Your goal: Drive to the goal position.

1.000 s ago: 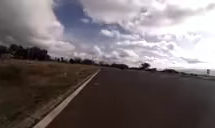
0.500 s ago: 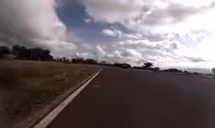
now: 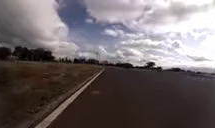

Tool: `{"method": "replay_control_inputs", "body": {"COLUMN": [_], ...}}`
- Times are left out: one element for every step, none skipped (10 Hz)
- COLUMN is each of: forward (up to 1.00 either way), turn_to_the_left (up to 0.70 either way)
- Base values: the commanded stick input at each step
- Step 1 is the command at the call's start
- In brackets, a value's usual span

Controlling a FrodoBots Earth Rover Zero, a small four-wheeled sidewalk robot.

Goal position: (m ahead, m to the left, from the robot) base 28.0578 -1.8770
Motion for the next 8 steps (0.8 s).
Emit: {"method": "replay_control_inputs", "body": {"forward": [1.00,1.00,0.99,0.99,1.00,1.00,0.99,0.99], "turn_to_the_left": [0.00,0.00,0.00,0.00,0.00,0.00,0.00,0.00]}}
